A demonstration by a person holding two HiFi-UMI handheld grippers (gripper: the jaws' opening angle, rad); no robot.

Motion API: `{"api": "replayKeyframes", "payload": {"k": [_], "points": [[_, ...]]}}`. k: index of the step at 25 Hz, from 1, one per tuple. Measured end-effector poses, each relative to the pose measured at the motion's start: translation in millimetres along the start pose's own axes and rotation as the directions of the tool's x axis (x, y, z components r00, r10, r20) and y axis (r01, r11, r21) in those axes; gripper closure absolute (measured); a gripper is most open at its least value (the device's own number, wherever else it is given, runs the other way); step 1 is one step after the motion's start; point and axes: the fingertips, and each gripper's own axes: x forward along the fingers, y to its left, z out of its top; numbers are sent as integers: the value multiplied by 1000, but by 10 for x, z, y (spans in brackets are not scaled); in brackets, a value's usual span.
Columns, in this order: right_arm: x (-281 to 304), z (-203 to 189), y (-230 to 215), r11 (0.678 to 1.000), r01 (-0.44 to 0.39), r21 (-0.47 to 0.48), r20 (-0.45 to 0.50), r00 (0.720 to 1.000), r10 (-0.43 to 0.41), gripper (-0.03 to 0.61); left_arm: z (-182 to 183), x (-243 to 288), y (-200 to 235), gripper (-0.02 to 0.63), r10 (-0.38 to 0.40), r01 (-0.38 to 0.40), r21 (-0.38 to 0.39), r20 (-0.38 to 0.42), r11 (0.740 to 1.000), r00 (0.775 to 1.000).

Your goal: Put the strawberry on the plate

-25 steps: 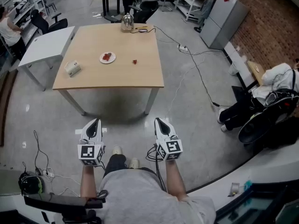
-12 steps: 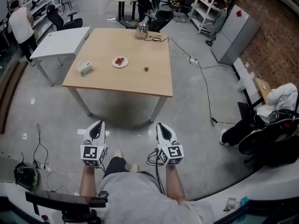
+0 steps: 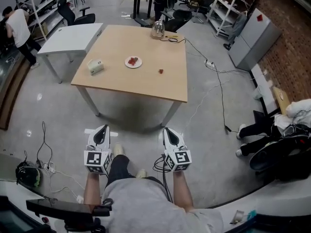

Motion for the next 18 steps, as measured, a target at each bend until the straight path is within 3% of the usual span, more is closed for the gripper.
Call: {"api": "replayKeyframes", "payload": {"k": [10, 18], "points": [[548, -65, -213, 996, 88, -7, -18, 996, -88, 572, -49, 706, 366, 594, -74, 74, 13, -16, 997, 997], [1305, 25, -300, 981, 193, 16, -29, 981, -192, 572, 98, 1507, 1058, 594, -142, 142, 18, -19, 990, 990]]}}
